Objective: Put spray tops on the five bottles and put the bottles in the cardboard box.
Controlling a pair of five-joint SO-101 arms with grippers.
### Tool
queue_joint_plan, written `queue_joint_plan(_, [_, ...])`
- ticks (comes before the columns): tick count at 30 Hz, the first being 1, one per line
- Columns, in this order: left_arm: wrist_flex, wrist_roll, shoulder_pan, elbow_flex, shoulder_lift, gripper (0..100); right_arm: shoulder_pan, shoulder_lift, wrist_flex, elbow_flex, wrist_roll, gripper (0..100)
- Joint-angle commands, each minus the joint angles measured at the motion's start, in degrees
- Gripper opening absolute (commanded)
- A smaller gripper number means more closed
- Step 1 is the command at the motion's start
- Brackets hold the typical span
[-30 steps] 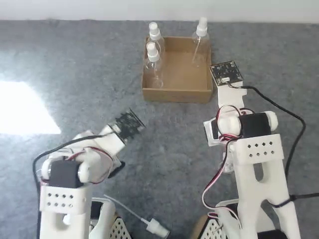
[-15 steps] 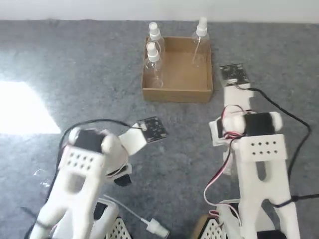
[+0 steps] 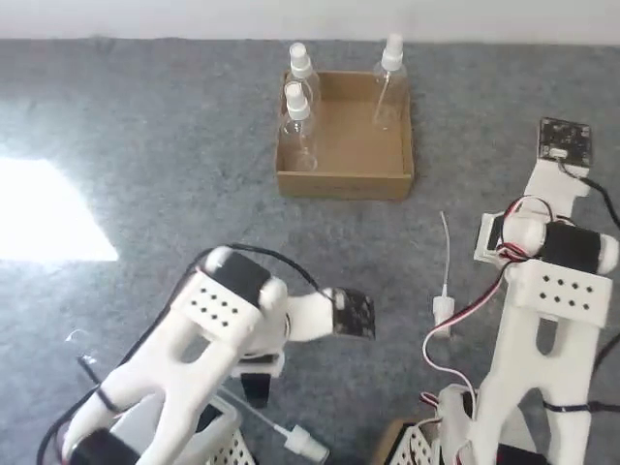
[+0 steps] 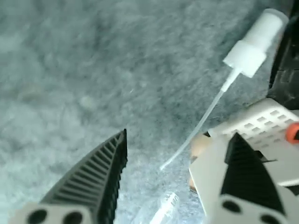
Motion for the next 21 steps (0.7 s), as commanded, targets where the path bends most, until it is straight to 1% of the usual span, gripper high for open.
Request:
queue_joint_plan(1, [-3.34,-1.76,3.34,2.24,0.26,30,1.01,-2.51,-1.1,-1.23,-0.44,14.5])
queue_joint_plan(7, [-8.44,-3.6,4.4,7.43,2.37,29,0.84,-2.51,-1.1,-1.23,-0.35,14.7])
queue_joint_plan(10, [-9.41,-3.6,4.4,6.37,8.0,29,0.75,-2.51,-1.1,-1.23,-0.26,14.7])
queue_joint_plan(16, [-14.77,-3.6,4.4,4.35,23.03,27,0.75,-2.51,-1.1,-1.23,-0.26,14.7])
queue_joint_plan(19, [-16.09,-3.6,4.57,3.65,26.99,24,0.75,-2.51,-1.1,-1.23,-0.26,14.7])
queue_joint_plan(21, [-16.0,-3.6,4.57,3.12,27.16,22,0.75,-2.51,-1.1,-1.23,-0.26,14.7])
